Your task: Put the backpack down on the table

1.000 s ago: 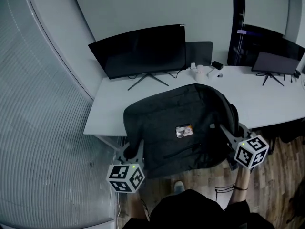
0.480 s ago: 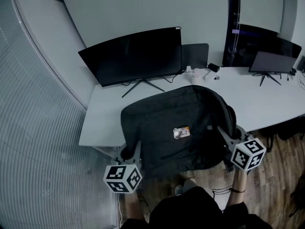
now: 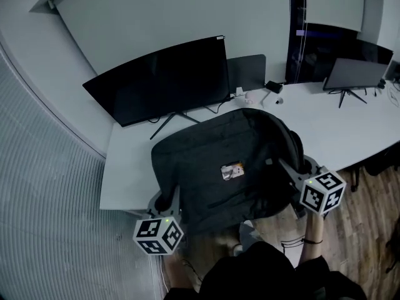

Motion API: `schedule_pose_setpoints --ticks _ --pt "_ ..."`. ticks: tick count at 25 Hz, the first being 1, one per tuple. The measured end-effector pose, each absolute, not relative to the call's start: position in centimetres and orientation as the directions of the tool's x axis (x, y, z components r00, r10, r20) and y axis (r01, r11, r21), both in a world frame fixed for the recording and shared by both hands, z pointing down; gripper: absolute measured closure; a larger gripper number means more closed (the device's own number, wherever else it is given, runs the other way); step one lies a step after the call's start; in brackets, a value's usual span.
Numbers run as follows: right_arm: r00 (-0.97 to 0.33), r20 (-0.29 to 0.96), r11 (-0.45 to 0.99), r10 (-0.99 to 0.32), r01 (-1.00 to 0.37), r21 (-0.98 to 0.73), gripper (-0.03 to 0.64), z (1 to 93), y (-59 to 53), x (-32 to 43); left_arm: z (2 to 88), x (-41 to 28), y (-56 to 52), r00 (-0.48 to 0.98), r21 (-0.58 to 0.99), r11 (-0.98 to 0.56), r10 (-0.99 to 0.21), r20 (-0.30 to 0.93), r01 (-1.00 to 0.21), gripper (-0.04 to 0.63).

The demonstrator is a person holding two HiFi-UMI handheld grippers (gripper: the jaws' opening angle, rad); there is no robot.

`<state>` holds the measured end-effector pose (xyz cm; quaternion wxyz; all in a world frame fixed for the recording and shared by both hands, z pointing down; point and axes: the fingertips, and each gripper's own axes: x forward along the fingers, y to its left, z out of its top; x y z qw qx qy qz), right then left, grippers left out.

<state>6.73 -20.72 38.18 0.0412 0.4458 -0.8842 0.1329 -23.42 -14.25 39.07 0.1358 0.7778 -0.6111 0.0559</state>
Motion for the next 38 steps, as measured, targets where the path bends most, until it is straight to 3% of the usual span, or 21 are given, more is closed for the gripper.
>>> schedule_pose_setpoints --ticks 20,38 --pt "-0.637 0.327 0.593 -0.698 -0.77 -0.234 0.507 42.7 -36.3 5.8 44.5 -23.7 -27.7 0.202 0.217 -0.127 -0.906 0.371 -0.968 0.546" --pt "-0.617 0.461 0.553 -0.638 -0.784 -0.282 0.507 49.9 -41.2 4.1 51.5 -25.1 -32.1 0.18 0.249 -0.054 -0.836 0.518 -0.967 0.546"
